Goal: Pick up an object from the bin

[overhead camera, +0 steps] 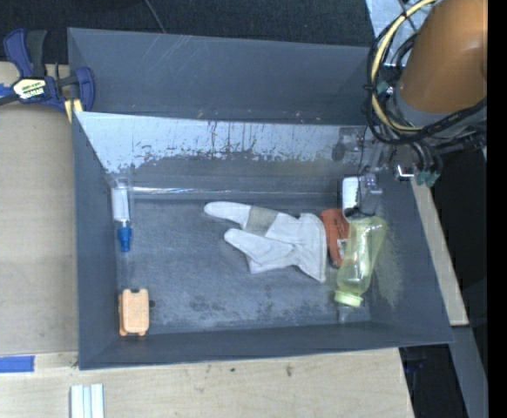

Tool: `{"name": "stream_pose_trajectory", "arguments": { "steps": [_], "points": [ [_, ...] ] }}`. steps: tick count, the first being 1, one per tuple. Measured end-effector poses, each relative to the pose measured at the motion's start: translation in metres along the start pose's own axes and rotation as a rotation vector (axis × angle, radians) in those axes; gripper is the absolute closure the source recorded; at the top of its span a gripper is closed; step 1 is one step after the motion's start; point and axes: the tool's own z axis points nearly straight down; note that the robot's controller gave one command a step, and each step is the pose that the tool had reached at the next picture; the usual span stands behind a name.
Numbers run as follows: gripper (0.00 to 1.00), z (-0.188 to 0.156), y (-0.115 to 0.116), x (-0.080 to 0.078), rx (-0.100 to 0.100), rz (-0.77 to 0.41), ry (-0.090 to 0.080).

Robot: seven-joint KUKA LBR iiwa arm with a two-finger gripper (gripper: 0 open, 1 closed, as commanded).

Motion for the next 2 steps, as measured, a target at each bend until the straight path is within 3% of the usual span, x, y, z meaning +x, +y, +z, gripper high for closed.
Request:
{"name": "stream_pose_trajectory", "arguments": {
  "steps": [1, 2],
  "points": [
    [0.0, -0.005, 0.0, -0.001, 0.001, -0.001, -0.009],
    [0.0, 0.042, 0.011, -0.011, 0.002, -0.041, -0.016]
  ]
}}
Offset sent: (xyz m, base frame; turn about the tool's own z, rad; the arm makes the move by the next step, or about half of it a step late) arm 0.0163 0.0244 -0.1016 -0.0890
